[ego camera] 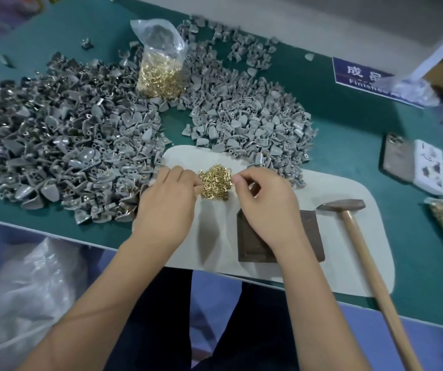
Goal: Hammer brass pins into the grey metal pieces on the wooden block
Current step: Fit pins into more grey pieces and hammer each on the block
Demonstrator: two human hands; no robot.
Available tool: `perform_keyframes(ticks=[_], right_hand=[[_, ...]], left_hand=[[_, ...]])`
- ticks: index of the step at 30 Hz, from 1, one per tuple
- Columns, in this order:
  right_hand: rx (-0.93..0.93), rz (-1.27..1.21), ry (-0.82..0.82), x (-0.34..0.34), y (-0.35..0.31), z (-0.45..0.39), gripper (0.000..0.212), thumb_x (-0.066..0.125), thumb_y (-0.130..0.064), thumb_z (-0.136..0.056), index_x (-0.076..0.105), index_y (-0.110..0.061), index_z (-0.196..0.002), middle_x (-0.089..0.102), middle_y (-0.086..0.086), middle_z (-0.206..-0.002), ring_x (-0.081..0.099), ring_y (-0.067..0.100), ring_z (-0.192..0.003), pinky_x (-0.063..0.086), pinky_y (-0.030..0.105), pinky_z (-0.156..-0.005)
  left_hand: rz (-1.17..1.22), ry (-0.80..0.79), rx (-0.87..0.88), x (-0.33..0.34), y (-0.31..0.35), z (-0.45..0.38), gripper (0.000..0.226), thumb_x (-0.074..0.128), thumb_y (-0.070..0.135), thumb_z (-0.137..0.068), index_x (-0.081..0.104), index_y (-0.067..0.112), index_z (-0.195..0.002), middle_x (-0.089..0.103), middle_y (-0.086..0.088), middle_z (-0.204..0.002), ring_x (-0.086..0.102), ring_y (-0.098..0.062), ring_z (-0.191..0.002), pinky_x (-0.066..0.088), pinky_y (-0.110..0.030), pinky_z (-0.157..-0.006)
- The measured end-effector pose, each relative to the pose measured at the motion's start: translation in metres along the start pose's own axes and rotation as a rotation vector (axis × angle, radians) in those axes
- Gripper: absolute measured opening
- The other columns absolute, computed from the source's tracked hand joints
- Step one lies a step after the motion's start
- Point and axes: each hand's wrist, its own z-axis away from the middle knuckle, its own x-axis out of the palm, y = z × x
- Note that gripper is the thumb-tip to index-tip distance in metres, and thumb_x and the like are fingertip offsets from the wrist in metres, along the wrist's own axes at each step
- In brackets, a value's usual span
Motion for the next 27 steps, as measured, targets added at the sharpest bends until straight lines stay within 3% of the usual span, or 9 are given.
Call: perform_keyframes(ticks=[6, 12, 22, 27], right_hand=[[0.018, -0.070, 0.005, -0.003, 0.001, 0.002, 0.019, 0.059, -0.034, -0.100, 0.073, -0.025, -0.092, 0.070, -0.010, -0.089, 0.060, 0.012, -0.080, 0.052, 0.038, -0.072], [0.007, -0.089, -0.002, -0.003, 0.001, 0.004, 0.019, 0.059, -0.033, -0.100, 0.073, -0.025, -0.091, 0.070, -0.010, -0.088, 0.060, 0.012, -0.078, 0.052, 0.038, -0.071], [0.005, -0.069, -0.006, -0.004, 0.002, 0.003, 0.020, 0.057, -0.035, -0.100, 0.072, -0.026, -0.091, 0.070, -0.011, -0.088, 0.059, 0.012, -0.076, 0.051, 0.038, -0.070], [0.003, -0.045, -0.010, -0.004, 0.001, 0.003, 0.021, 0.056, -0.036, -0.100, 0.072, -0.026, -0.091, 0.070, -0.011, -0.088, 0.059, 0.011, -0.076, 0.051, 0.036, -0.069]], left_hand=[[0.067, 0.013, 0.061, 0.001, 0.007, 0.005, 0.034, 0.059, 0.051, -0.095, 0.062, 0.028, -0.120, 0.058, 0.005, -0.103, 0.056, -0.021, -0.099, 0.045, -0.037, -0.071], [0.224, 0.032, 0.057, 0.007, 0.013, 0.001, 0.020, 0.070, 0.031, -0.091, 0.073, 0.028, -0.110, 0.059, 0.007, -0.091, 0.060, -0.021, -0.089, 0.050, -0.038, -0.070], [0.151, 0.085, 0.121, 0.019, 0.010, 0.005, 0.028, 0.065, 0.019, -0.092, 0.069, 0.019, -0.119, 0.065, 0.002, -0.103, 0.063, -0.024, -0.099, 0.048, -0.034, -0.073], [0.224, 0.087, 0.123, 0.020, 0.009, 0.005, 0.027, 0.063, 0.017, -0.096, 0.067, 0.015, -0.122, 0.067, -0.001, -0.106, 0.062, -0.026, -0.101, 0.053, -0.041, -0.080]])
